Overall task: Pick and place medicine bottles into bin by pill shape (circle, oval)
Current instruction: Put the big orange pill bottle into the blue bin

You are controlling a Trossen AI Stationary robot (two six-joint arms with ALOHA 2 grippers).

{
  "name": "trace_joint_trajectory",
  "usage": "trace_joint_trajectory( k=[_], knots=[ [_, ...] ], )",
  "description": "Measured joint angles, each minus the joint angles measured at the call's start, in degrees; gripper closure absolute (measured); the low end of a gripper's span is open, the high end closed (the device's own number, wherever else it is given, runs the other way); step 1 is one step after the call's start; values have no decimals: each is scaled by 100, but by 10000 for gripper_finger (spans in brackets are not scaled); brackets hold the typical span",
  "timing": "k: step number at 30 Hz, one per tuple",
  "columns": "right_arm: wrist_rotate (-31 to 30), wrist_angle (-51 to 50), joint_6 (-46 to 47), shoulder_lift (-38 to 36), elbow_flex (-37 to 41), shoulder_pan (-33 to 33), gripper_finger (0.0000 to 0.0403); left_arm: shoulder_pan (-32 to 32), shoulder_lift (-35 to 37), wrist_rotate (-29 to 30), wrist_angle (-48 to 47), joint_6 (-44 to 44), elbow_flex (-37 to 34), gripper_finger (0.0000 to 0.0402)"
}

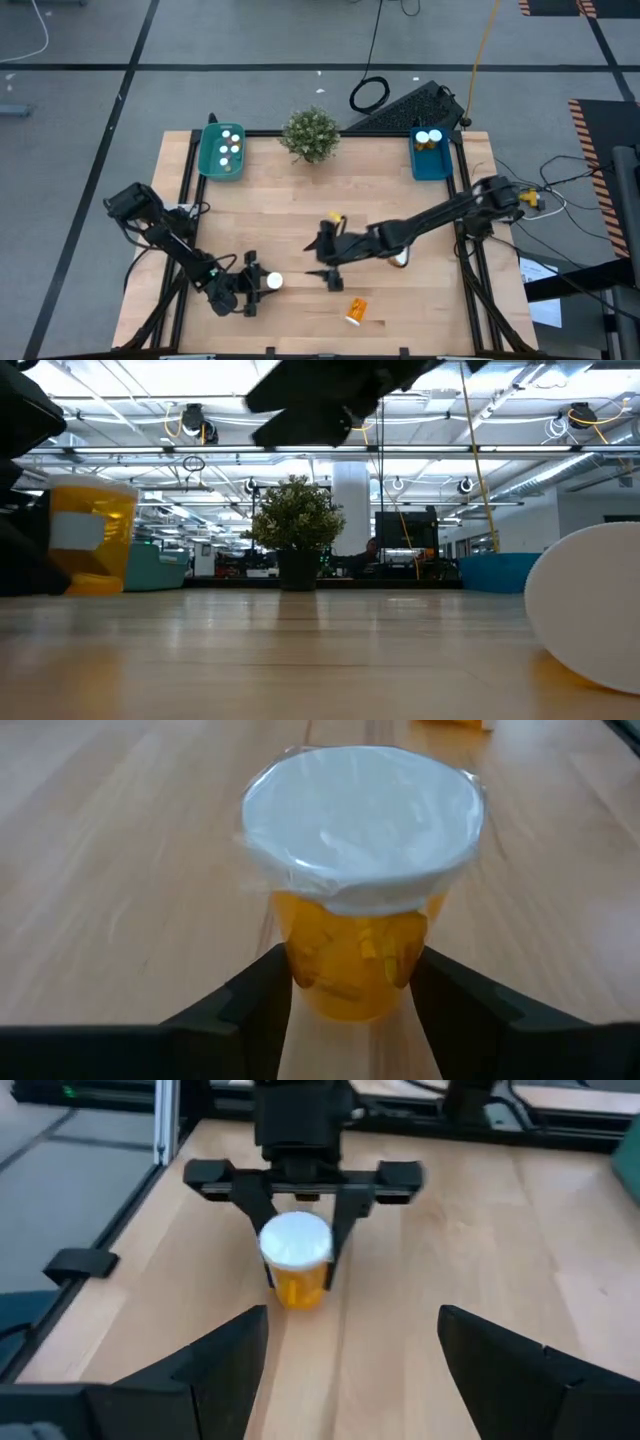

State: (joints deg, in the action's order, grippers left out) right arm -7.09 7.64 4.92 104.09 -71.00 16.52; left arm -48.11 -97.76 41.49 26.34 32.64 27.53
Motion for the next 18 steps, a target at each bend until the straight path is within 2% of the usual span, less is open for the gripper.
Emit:
trace_joint_trajectory(
  k=[8,15,18],
  knots=[
    [-45,-74,-90,942,-901,32,104,412,0,-339,56,-310,2,204],
    [1,-121,-152,1117,-1031,-84,66,931,2,-728,139,-741,7,204],
    [262,-94,-119,1114,-1031,-158,56,1100,2,-863,222,-885,7,204]
  ],
)
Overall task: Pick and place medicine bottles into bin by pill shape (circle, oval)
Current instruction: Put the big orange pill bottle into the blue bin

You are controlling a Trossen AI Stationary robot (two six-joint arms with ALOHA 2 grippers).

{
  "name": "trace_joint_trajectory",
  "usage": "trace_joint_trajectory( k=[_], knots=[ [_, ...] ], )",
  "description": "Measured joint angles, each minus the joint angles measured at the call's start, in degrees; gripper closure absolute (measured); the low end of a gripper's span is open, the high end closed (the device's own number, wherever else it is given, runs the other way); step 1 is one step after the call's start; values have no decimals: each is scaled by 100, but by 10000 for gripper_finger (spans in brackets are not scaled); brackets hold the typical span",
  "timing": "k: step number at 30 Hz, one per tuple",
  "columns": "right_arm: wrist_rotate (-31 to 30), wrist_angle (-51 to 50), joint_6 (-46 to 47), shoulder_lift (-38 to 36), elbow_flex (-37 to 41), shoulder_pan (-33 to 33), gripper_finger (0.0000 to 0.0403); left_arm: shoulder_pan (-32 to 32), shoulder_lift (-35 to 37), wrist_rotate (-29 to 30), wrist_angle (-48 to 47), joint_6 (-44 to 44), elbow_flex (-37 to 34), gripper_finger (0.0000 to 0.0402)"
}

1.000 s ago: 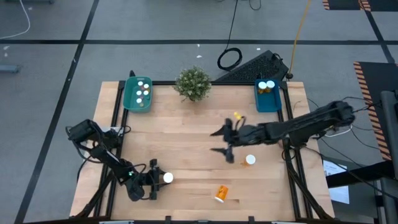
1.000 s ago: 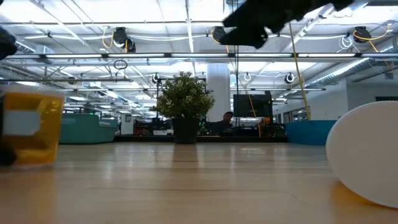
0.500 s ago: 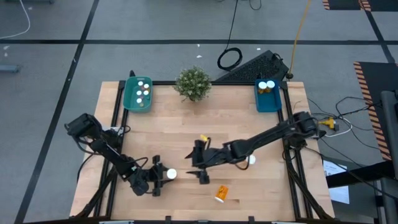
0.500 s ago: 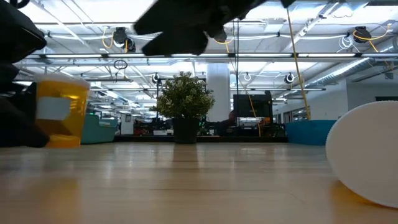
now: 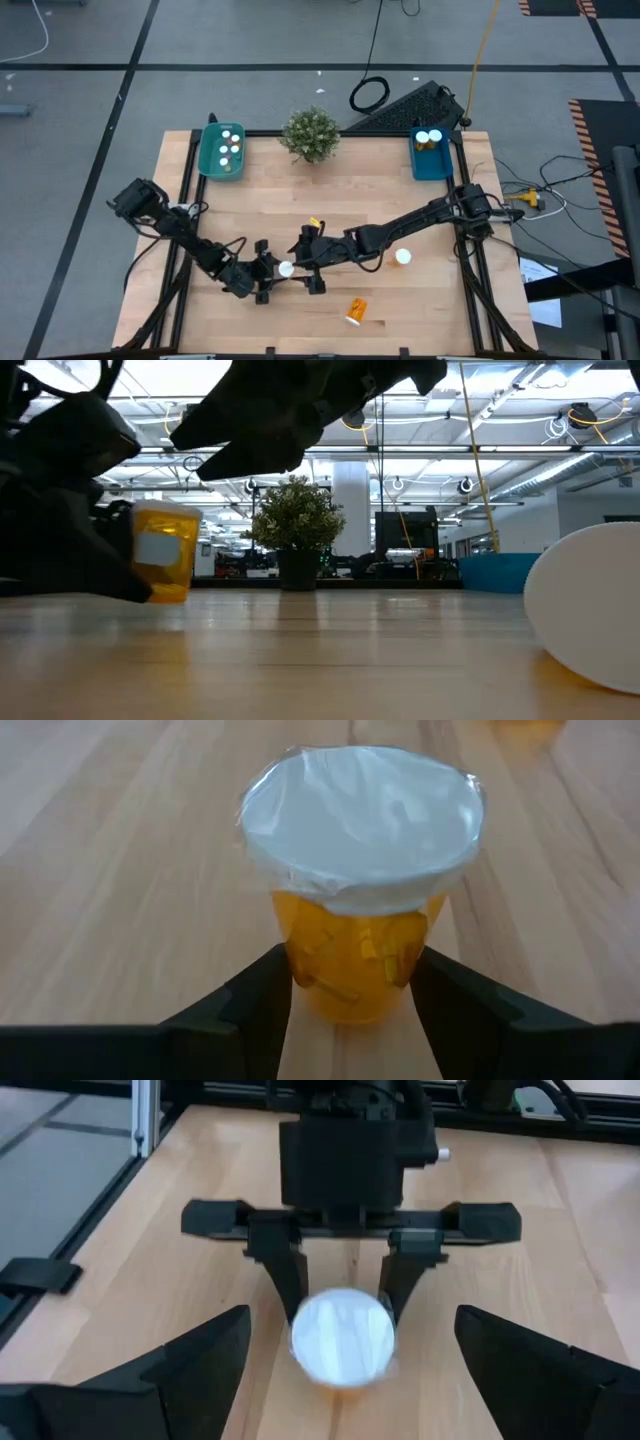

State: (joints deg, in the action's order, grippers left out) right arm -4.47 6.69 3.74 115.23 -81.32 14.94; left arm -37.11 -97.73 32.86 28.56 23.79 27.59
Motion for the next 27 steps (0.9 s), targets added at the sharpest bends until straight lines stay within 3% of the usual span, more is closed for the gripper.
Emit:
trace_joint_trajectory(
  k=[18,27],
  knots=[
    [-49,42,-256,290,9,-130,56,353,7,-323,415,-463,4,204],
    [177,107,-289,279,7,-178,104,457,7,-314,454,-518,4,204]
  ],
)
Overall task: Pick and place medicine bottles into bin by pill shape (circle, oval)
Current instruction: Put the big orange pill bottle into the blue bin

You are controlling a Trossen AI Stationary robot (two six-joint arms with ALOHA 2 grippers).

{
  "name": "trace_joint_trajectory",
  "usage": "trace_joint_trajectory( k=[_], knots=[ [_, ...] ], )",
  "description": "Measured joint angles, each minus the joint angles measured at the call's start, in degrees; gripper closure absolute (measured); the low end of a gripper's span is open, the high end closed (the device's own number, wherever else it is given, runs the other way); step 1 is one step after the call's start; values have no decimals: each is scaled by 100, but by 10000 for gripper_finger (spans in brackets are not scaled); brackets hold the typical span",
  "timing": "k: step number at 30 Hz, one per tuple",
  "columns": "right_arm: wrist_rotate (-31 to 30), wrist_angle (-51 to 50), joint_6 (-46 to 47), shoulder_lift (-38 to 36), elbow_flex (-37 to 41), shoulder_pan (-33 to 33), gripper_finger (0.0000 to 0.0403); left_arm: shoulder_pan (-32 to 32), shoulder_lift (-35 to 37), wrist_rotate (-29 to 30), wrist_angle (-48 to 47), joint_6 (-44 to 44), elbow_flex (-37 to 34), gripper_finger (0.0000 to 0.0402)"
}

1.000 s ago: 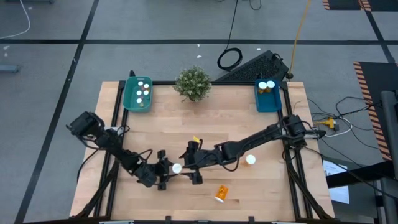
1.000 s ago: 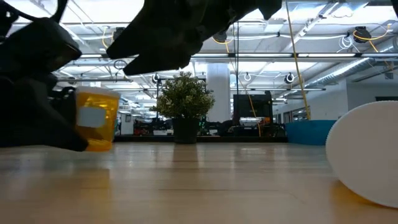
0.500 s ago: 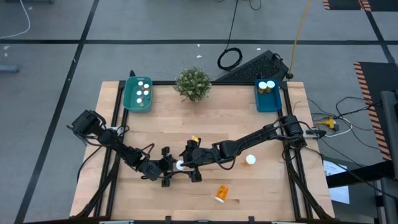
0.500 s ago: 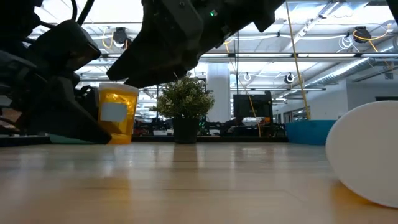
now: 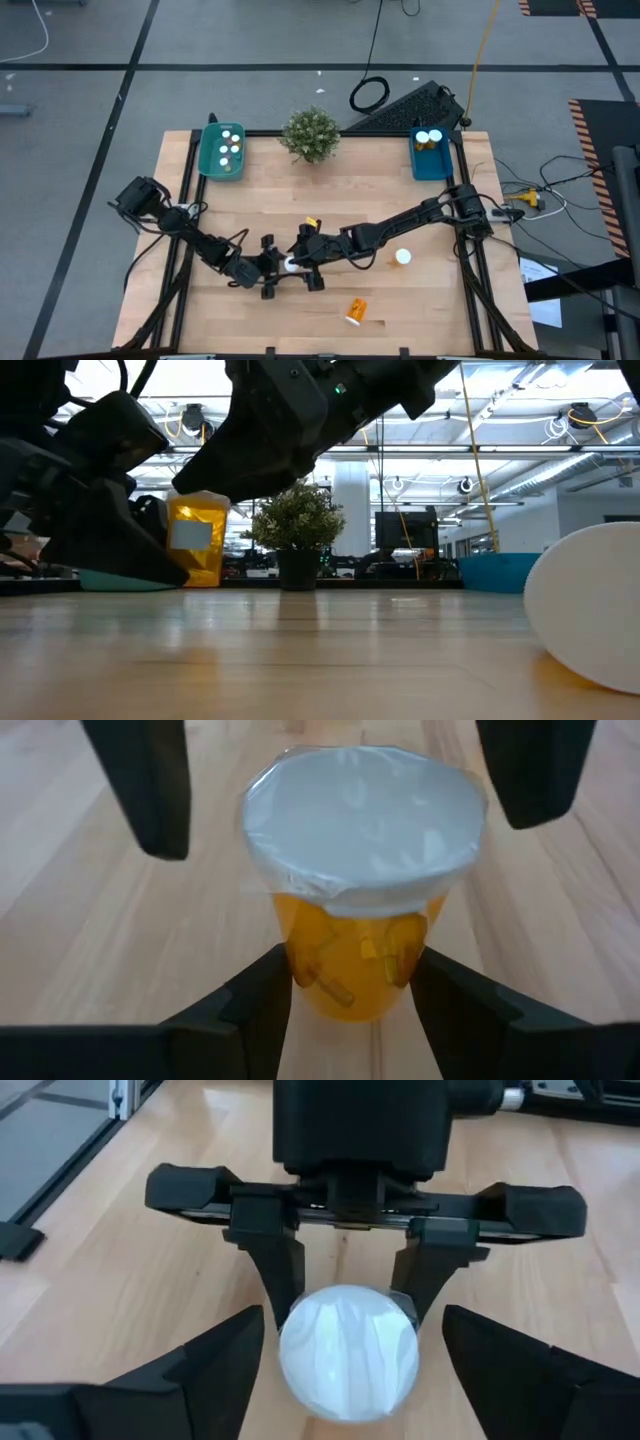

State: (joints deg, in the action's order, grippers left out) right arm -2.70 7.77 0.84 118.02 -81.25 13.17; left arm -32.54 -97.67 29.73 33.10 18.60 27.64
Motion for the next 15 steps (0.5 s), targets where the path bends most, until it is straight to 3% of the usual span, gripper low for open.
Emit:
trace_joint_trajectory(
  k=[15],
  knots=[
    [151,-116,39,0,0,-48,143,1,0,23,65,-74,0,204]
  ],
)
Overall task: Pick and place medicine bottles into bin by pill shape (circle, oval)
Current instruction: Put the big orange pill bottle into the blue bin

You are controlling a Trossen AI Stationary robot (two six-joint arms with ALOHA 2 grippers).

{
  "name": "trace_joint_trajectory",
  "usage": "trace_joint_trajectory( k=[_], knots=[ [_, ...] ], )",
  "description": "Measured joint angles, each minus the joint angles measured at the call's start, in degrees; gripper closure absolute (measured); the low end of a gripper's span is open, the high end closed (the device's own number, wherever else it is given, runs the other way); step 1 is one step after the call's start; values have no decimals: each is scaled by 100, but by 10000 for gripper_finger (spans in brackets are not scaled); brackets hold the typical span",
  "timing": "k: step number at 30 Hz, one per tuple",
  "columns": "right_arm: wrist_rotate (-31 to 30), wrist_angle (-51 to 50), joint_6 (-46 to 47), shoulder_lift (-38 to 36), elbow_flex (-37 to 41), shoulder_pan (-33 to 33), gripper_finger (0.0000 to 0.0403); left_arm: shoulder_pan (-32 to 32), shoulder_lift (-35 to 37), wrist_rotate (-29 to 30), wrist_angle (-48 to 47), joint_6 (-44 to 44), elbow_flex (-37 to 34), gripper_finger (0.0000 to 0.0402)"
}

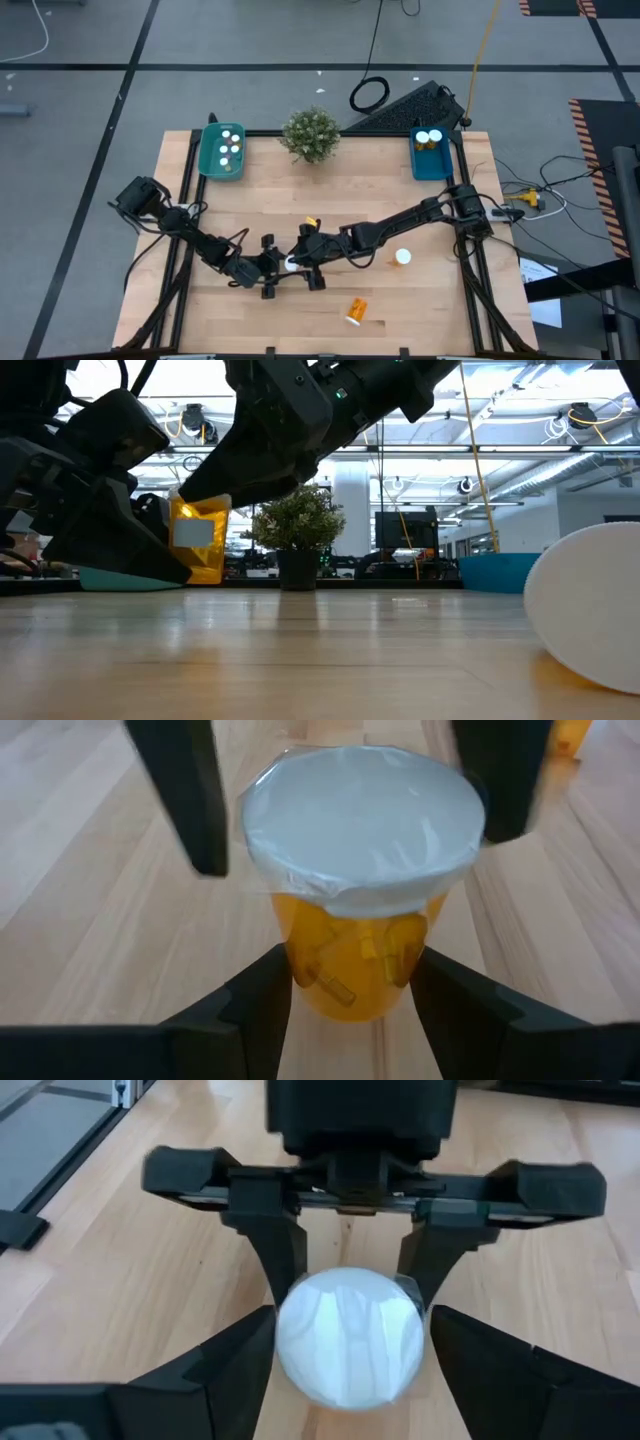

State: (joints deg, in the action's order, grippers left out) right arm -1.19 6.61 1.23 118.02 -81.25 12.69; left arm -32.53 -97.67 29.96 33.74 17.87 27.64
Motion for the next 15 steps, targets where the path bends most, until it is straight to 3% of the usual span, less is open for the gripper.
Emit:
trace_joint_trajectory(
  k=[15],
  knots=[
    [153,7,6,0,0,-31,200,0,0,87,79,104,0,204]
  ],
)
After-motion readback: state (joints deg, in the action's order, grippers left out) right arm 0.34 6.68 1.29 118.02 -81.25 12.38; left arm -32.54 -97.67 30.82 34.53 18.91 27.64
